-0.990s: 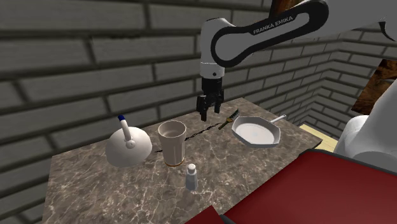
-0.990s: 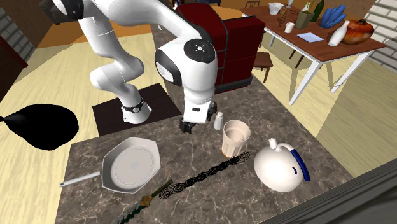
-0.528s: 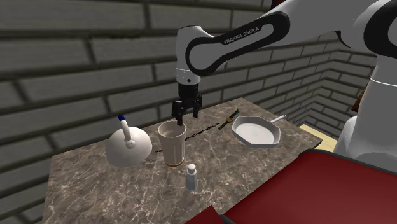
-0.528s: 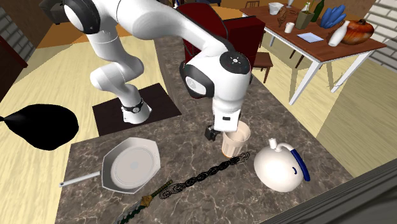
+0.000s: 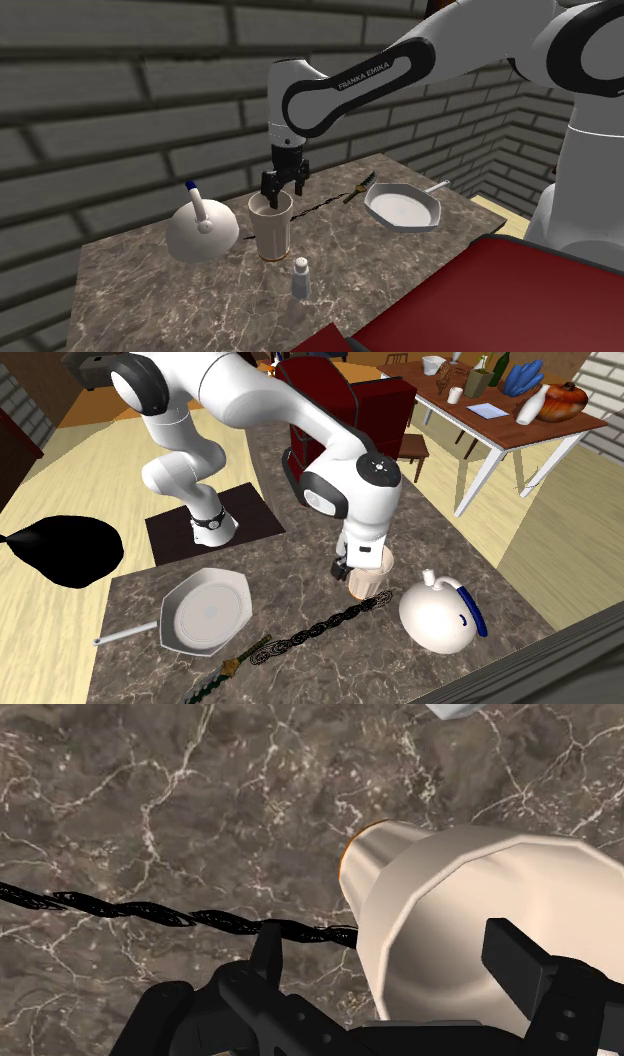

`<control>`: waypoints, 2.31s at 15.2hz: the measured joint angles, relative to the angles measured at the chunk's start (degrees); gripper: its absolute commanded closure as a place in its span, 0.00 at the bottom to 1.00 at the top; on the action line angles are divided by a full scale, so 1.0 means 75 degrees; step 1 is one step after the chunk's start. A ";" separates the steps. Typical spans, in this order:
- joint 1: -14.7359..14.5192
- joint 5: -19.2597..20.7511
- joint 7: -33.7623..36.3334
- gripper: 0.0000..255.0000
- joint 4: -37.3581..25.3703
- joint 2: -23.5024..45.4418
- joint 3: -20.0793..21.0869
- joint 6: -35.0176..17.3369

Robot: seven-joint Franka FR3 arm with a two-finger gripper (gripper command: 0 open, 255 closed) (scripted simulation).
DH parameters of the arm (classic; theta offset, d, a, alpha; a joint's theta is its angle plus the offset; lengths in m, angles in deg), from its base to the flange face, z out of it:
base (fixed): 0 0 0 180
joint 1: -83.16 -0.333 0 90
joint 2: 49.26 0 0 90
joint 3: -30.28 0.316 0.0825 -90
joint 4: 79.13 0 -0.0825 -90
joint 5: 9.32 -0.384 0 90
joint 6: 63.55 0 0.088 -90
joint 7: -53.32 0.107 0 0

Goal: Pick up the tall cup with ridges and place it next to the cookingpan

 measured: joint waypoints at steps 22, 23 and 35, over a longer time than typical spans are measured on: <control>0.0003 -0.0004 0.0005 1.00 -0.0091 -0.0033 0.0001 0.0123; -0.0002 -0.0010 0.0023 1.00 -0.0156 -0.0071 0.0007 0.0225; 0.0028 -0.0060 0.0059 1.00 -0.0981 -0.0374 0.0014 0.1343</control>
